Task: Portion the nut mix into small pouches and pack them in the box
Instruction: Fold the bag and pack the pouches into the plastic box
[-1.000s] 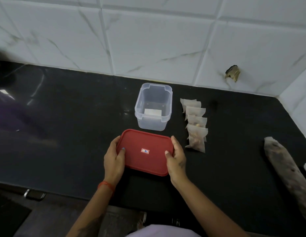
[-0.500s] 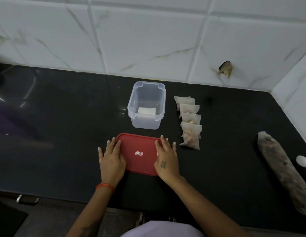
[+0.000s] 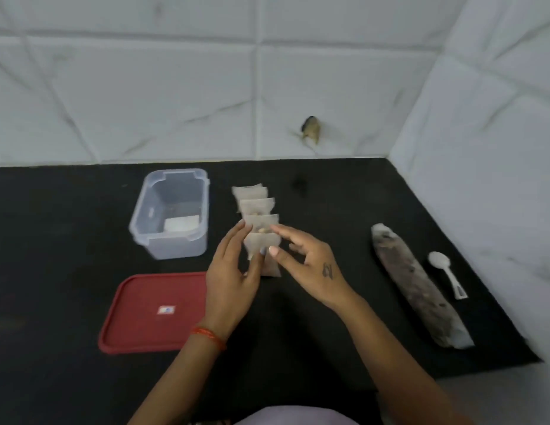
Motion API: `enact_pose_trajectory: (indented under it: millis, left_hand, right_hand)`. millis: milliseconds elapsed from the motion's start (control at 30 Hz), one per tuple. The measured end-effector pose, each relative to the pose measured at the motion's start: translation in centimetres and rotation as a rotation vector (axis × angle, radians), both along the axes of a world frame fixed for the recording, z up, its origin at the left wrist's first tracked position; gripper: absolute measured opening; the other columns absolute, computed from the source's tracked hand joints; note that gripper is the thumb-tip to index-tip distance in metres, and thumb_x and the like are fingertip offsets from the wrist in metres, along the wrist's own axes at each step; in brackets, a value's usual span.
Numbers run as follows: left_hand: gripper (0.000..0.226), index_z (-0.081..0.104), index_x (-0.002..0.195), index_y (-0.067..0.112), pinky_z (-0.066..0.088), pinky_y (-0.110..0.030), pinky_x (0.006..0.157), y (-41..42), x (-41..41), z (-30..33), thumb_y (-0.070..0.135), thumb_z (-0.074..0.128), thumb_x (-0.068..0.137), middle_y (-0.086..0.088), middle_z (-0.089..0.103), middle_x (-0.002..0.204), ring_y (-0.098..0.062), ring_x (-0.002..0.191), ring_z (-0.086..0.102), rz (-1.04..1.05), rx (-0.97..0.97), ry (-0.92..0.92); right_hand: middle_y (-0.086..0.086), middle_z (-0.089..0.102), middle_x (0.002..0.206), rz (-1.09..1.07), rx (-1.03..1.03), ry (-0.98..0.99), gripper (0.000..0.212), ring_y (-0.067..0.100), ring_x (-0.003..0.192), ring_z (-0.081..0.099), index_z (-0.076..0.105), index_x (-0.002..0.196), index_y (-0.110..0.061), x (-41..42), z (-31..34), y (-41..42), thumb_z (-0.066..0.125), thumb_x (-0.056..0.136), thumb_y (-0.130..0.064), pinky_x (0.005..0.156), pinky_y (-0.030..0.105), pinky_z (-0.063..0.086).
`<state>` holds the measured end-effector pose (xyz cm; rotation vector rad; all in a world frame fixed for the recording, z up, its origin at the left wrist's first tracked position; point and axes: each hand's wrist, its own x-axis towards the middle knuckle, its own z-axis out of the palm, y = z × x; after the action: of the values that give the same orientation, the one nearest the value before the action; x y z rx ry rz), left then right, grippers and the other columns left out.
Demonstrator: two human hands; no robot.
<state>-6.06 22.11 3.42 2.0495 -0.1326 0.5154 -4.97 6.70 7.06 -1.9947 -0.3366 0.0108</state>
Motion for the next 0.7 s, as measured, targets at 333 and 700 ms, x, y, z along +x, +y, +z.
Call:
enact_pose_trajectory:
  millis: [333,700]
  left_hand:
    - [0.087,0.017,0.150,0.027,0.038,-0.042,0.110,-16.7,3.7,-2.4,0.010,0.068,0.082,0.002,0.011,0.159,-0.013,0.145,0.017,-0.564,0.196,0.186]
    - [0.095,0.021,0.150,0.022,0.041,-0.042,0.108,-24.8,5.5,-7.3,-0.005,0.069,0.073,-0.007,0.011,0.158,-0.023,0.145,0.020,-0.677,0.194,0.316]
  right_hand:
    - [-0.014,0.057,0.124,-0.649,-0.071,0.041,0.046,0.003,0.116,0.053,0.056,0.130,-0.022,-2.6,-1.2,-17.3,0.065,0.087,-0.035,0.100,0.022,0.042]
    - [0.007,0.054,0.129,-0.606,-0.393,0.495,0.066,0.022,0.120,0.051,0.047,0.134,-0.010,-3.0,-5.5,-22.9,0.067,0.082,-0.045,0.091,0.025,0.038]
